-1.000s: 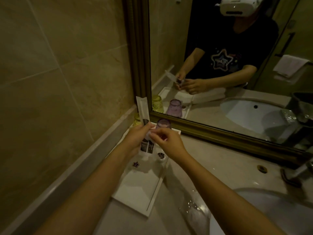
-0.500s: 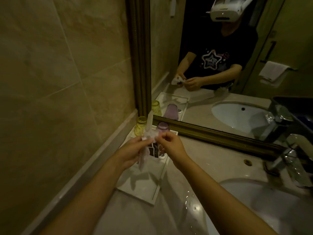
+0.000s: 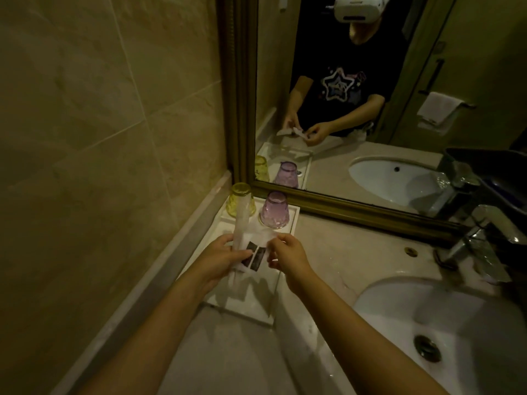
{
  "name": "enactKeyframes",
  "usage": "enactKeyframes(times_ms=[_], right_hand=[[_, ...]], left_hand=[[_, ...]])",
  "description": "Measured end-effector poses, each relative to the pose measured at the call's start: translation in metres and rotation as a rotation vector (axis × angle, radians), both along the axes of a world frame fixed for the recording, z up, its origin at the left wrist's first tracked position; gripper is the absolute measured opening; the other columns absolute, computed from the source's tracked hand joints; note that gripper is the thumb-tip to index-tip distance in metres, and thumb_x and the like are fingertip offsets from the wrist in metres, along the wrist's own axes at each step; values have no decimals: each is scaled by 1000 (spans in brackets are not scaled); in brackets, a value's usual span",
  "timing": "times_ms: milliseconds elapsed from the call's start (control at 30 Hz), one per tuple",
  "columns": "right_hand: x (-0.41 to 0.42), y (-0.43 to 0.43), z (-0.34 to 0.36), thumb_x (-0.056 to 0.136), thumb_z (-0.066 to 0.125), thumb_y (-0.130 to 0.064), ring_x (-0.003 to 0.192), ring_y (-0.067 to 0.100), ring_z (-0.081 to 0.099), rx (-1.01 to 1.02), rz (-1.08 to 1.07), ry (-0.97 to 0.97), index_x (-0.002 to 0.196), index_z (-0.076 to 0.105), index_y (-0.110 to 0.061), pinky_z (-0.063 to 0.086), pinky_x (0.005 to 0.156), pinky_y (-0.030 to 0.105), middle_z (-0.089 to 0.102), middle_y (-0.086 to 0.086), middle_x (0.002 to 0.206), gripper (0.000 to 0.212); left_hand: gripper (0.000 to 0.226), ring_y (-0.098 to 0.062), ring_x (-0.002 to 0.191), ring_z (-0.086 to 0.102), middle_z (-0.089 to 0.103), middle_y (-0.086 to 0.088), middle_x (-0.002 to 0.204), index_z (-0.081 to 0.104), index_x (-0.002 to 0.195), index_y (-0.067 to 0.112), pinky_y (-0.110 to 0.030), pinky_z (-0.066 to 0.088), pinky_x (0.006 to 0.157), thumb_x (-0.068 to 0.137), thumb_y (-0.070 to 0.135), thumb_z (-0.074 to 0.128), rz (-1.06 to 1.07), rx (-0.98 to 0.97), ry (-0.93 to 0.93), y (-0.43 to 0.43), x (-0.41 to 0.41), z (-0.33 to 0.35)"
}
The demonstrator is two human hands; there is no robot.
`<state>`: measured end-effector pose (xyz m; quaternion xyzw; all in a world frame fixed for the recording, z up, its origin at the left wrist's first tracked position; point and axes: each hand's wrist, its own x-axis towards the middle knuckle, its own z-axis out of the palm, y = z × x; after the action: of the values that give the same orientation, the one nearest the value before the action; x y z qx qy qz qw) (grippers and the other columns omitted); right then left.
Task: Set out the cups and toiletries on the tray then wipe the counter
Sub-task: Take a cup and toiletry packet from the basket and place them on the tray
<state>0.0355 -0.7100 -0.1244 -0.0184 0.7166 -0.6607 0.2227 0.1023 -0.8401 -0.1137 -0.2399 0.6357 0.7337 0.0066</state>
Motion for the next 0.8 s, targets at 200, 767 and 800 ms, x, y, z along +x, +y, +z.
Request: enactKeyframes(times_ms=[200,767,800], right_hand=[[3,7,-12,89,54,-26,59,14,53,7,49,-29,78,64,-16,46,53,23,57,2,65,18],[-2,13,-79,87,60,-23,98,23,56,713,7,492,92,68,-10,51,87,35,60,9,102,16],[-2,13,-82,87,59,-24,99,22,53,764,15,545,94,68,-11,49,87,34,58,8,102,17]], left_hand=[[31,-21,75,64,64,-12,96,52,107,12,-25,57,49,80,6,66,4,-50,-44,-3,9,-18],[74,-29,115,54,54,-11,130,38,131,13,-39,47,94,68,17,77,-121,-526,-285,18,18,-56],[73,-29,115,53,54,-11,130,38,131,13,-37,46,93,69,19,77,-148,-552,-282,18,17,-59]])
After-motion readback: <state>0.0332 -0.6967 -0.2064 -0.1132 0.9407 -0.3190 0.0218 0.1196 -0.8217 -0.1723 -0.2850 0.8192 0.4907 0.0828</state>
